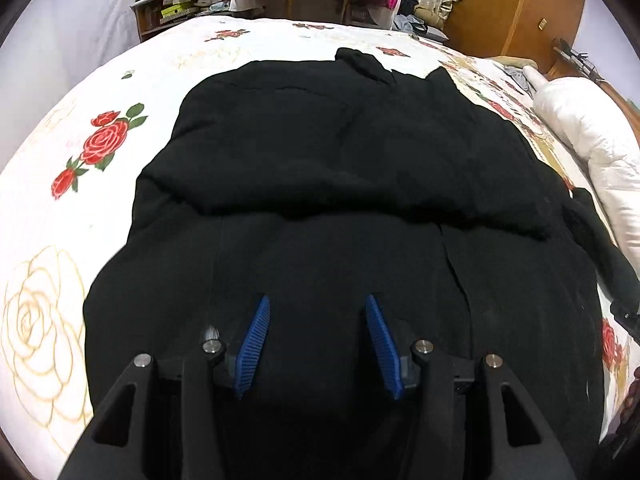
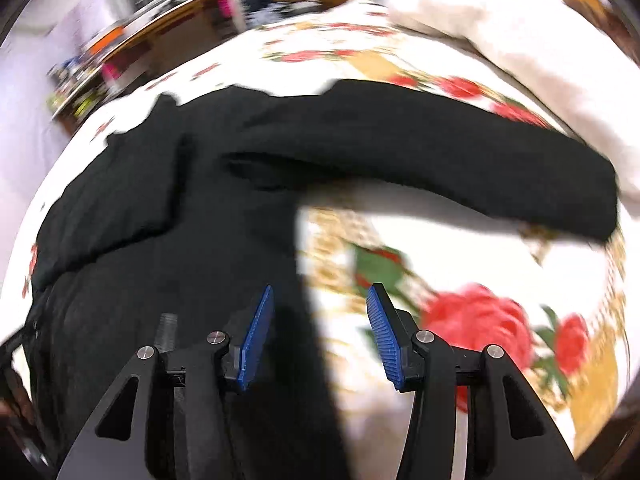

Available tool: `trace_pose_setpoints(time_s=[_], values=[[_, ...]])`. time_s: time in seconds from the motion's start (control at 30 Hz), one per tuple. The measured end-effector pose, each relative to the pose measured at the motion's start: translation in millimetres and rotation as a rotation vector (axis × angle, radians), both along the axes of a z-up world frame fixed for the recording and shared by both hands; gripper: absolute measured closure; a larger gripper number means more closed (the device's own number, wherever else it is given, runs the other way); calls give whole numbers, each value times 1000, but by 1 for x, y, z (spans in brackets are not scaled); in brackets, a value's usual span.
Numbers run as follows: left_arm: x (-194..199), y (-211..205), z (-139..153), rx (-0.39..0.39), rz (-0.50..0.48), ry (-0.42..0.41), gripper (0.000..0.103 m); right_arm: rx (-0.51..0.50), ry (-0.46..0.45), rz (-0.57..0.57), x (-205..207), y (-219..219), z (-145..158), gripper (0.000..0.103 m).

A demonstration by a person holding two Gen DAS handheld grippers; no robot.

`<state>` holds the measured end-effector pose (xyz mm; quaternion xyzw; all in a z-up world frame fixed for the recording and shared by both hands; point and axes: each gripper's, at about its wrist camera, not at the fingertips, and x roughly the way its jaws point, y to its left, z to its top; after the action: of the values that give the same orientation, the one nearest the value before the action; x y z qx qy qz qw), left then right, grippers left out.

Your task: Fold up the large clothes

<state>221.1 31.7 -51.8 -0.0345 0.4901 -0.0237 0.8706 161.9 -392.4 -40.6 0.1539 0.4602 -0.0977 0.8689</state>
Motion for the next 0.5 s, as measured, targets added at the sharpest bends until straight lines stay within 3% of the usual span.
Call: trace_pose_setpoints(time_s=[0.17, 0.23, 0.3, 0.5], values=[[-4, -7, 12, 33, -16, -28, 51, 50, -6, -157, -20, -61, -3, 53], [-2, -8, 18, 38, -16, -44, 51, 69, -8, -212, -23, -84, -6, 42], [0, -11, 21, 42, -18, -51, 51, 90, -20, -257, -24, -105, -8, 37], [10, -22, 22, 45, -43, -62, 51, 121, -33, -380, -23, -161, -15, 36]])
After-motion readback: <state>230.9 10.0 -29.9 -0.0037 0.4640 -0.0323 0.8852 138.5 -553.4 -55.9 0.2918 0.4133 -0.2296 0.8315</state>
